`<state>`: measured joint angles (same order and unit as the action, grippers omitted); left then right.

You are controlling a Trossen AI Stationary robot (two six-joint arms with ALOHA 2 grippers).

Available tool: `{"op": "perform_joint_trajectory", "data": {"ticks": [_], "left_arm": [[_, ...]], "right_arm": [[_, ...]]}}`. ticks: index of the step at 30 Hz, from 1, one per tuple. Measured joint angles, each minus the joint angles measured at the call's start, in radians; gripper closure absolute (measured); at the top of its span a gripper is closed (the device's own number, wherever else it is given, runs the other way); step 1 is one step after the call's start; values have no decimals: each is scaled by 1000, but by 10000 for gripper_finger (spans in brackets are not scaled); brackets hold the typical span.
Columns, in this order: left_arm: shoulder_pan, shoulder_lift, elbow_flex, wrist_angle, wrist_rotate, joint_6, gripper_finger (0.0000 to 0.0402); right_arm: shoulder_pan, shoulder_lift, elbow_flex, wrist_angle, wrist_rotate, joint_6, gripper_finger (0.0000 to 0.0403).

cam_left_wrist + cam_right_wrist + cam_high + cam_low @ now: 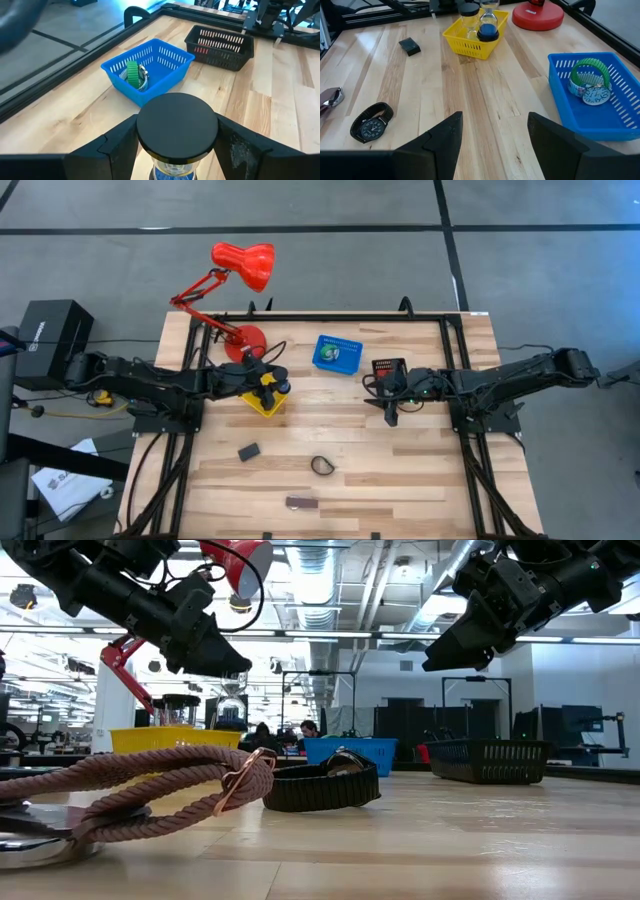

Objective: Pick & Place Office items
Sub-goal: Put the blue hourglass into the yellow bin

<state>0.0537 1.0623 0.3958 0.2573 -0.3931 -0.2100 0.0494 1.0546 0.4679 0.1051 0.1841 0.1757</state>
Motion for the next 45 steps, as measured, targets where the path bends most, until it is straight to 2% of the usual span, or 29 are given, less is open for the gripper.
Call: {"op": "perform_joint_trajectory", "data": {"ticks": [4, 12, 28, 39, 45], "left_arm": [[-1, -45, 0, -29, 0, 1, 181], [-12, -134, 1, -206, 0, -36, 181], [-89, -131, 1, -244, 5, -38, 178], [-92, -131, 1, -243, 19, -40, 178], [-92, -98, 0, -235, -48, -87, 182]], "right_arm": [[0, 0, 0, 0, 0, 0, 188], [0, 0, 0, 0, 0, 0, 188], [0, 0, 0, 0, 0, 0, 188], [0, 0, 0, 0, 0, 0, 188], [0, 0, 0, 0, 0, 0, 188]]}}
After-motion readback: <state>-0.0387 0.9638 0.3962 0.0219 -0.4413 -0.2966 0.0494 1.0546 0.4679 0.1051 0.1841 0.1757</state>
